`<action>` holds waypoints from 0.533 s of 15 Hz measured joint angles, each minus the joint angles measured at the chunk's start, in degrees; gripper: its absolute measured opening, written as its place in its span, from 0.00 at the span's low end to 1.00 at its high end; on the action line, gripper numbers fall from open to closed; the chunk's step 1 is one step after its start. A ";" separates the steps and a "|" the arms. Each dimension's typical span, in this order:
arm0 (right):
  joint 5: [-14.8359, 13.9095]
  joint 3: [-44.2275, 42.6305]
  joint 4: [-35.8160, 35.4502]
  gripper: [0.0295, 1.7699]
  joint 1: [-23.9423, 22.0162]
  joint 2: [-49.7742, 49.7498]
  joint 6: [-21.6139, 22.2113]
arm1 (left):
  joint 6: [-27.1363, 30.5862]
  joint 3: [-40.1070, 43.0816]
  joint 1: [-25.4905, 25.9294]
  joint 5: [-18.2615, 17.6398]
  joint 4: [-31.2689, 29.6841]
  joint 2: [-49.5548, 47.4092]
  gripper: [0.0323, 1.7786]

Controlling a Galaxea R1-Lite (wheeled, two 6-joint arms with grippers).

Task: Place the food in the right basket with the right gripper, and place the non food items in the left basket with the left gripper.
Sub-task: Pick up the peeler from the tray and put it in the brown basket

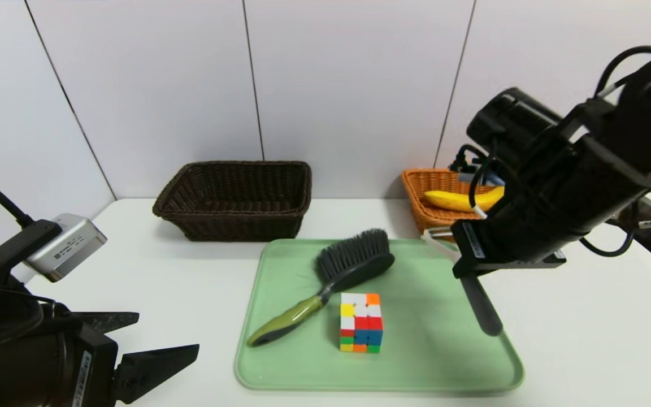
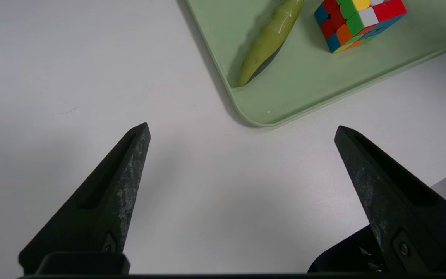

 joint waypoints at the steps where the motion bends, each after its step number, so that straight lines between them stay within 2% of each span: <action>1: -1.44 -0.26 -1.26 0.12 1.82 -2.56 -0.29 | 0.00 -0.04 0.00 0.00 -0.02 -0.02 0.95; 5: -4.96 -0.61 -12.76 0.12 8.33 -10.24 -3.16 | 0.05 -0.12 0.00 0.00 0.00 -0.41 0.95; 7: -7.83 -0.30 -19.52 0.12 10.86 -12.64 -7.13 | 0.18 -0.06 0.00 -0.02 0.00 -0.85 0.95; 8: -8.35 0.29 -23.37 0.12 11.57 -13.67 -9.72 | 0.27 -0.04 0.00 -0.06 0.02 -1.13 0.95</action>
